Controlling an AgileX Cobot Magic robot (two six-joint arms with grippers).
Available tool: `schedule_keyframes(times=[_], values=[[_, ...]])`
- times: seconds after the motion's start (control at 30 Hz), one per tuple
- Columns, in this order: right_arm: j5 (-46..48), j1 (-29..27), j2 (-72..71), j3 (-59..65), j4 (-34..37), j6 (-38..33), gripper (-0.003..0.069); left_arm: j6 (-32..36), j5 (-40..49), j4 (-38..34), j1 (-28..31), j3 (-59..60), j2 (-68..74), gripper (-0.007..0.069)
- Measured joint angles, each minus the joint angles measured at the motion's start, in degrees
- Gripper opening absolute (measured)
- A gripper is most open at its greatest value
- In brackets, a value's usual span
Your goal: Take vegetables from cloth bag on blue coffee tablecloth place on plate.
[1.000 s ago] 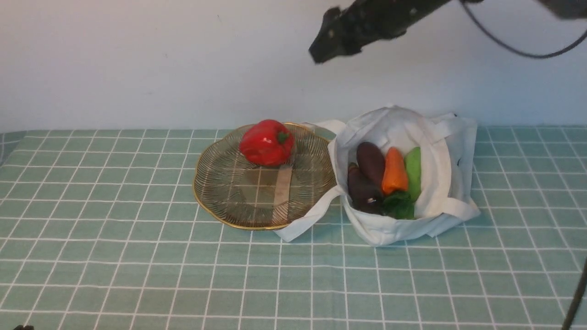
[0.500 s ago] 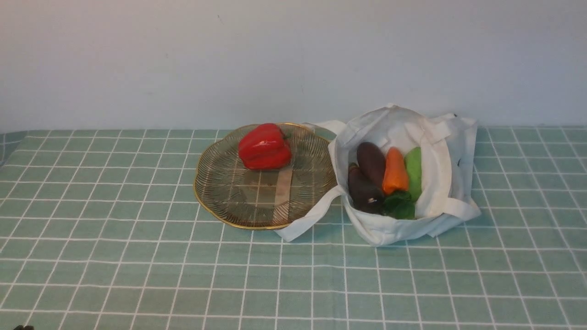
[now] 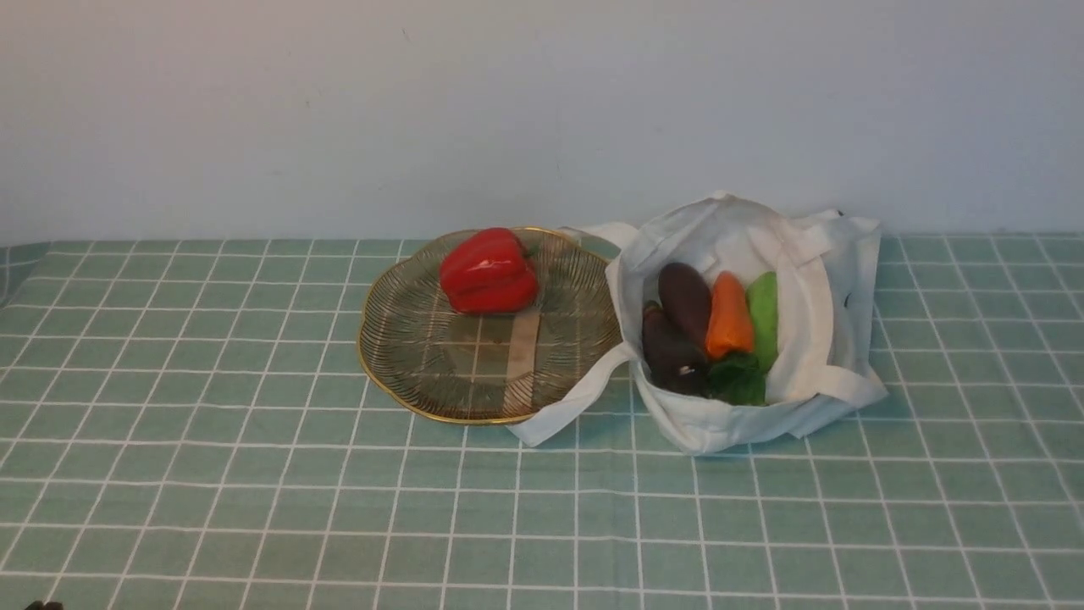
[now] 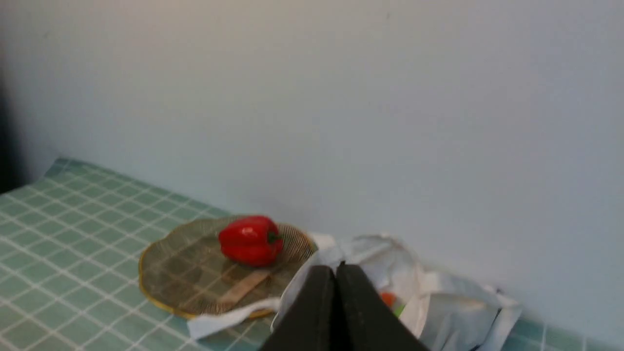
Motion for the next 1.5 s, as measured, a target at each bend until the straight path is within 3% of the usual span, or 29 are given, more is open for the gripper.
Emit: schedule_keyframes(times=[0.23,0.9,1.23,1.3,1.5], values=[[-6.7,0.0,-0.1,4.3,2.2,-0.7,-0.0015,0.0,0.0,0.0,0.0,0.0,0.0,-0.0005],[-7.0,0.0,-0.1,4.4,2.4,-0.7,-0.0015,0.0,0.0,0.0,0.0,0.0,0.0,-0.0005],[-17.5,-0.7,-4.0,14.6,0.3,2.1,-0.0015,0.0,0.0,0.0,0.0,0.0,0.0,-0.0005],[-21.5,-4.6,-8.4,21.3,-2.1,5.9,-0.0015,0.0,0.0,0.0,0.0,0.0,0.0,-0.0005],[-21.9,-13.7,-14.6,31.4,-8.4,15.0,-0.0015,0.0,0.0,0.0,0.0,0.0,0.0,-0.0005]])
